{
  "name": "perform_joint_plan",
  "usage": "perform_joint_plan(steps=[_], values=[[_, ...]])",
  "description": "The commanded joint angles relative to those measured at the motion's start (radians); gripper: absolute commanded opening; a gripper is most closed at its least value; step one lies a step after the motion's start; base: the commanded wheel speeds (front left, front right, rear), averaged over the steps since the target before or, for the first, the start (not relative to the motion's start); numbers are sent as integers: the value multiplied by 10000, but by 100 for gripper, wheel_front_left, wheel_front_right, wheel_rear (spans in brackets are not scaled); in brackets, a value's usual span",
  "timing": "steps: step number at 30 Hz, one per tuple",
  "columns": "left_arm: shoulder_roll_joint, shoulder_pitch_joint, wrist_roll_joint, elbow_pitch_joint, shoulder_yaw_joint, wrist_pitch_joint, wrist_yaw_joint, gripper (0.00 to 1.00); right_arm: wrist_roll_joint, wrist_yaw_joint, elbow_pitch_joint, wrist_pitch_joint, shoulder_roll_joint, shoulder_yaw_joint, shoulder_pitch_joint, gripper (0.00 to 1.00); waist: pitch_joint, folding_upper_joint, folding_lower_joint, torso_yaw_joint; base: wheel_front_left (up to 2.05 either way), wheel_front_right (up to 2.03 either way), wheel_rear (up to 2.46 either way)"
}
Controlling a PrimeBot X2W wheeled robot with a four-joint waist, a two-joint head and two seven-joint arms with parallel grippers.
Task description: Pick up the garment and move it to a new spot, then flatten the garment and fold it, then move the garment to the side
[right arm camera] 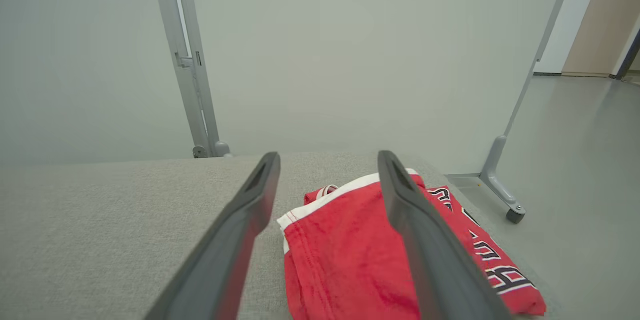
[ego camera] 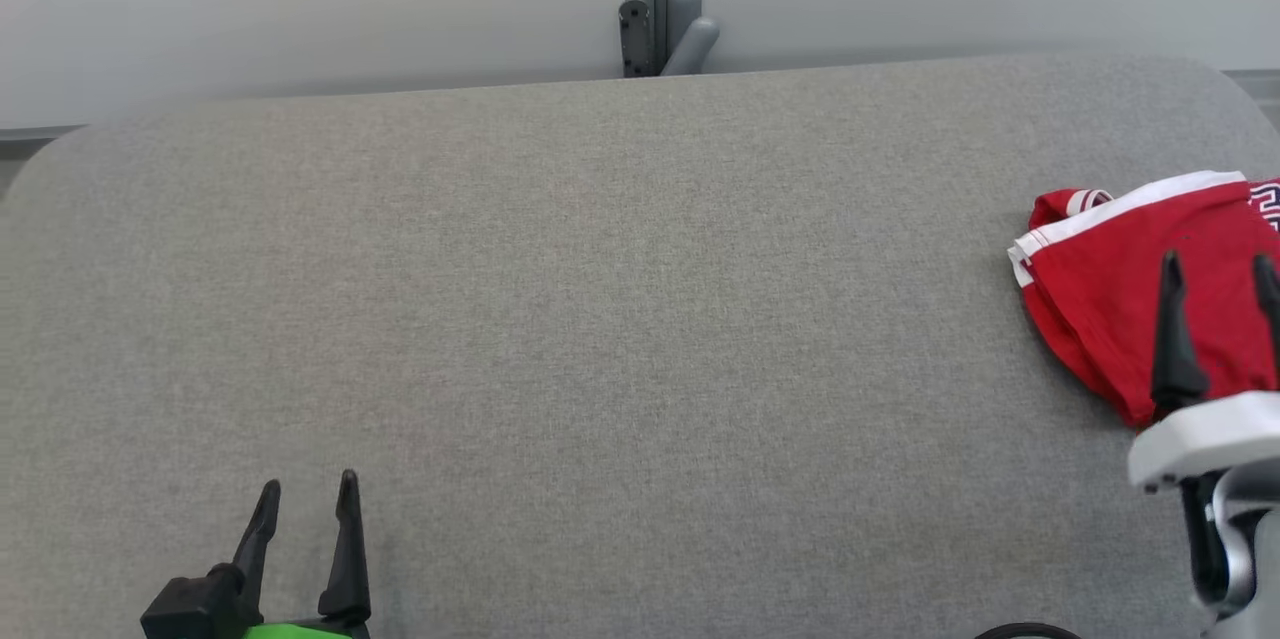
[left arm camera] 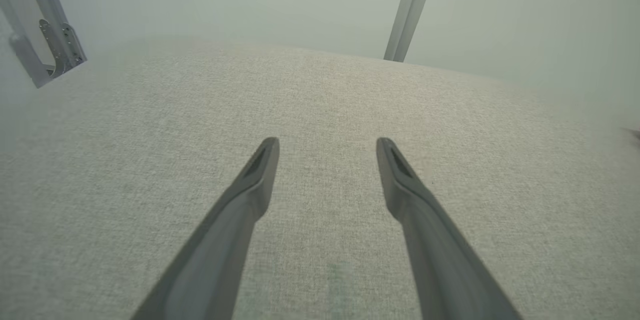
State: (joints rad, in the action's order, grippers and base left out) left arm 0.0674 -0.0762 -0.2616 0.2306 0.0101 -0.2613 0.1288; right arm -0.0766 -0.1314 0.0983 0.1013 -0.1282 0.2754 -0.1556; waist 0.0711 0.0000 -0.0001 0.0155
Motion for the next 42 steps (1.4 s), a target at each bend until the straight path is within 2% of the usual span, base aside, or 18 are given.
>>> perform_joint_plan(steps=[1,6,14,23,33,35,42], values=[[1,-146,97,18,83,-41,19,100,106,17,-43,339,39,-106,426,100,-415,0,1,342,0,0,0],[45,-308,200,82,140,-41,19,100,897,17,433,1326,456,-129,1461,100,-699,0,1,675,0,0,0],[225,-203,146,105,-102,-41,19,100,1924,17,1214,1654,723,286,1815,100,-752,0,1,891,0,0,0],[440,-152,-101,-10,-583,-41,19,100,1633,17,1229,1643,764,112,1937,100,-820,0,1,852,0,0,0],[509,-21,-164,81,-610,-41,19,100,1505,17,1165,1645,765,-97,1836,100,-852,0,1,791,0,0,0],[430,-46,-39,142,-543,-38,2,100,1478,17,1186,1645,738,-80,1866,100,-882,0,1,1480,0,0,0],[409,-79,-80,205,-739,-39,20,100,1585,16,1094,1645,764,-277,1855,100,-866,0,1,1486,0,0,0]])
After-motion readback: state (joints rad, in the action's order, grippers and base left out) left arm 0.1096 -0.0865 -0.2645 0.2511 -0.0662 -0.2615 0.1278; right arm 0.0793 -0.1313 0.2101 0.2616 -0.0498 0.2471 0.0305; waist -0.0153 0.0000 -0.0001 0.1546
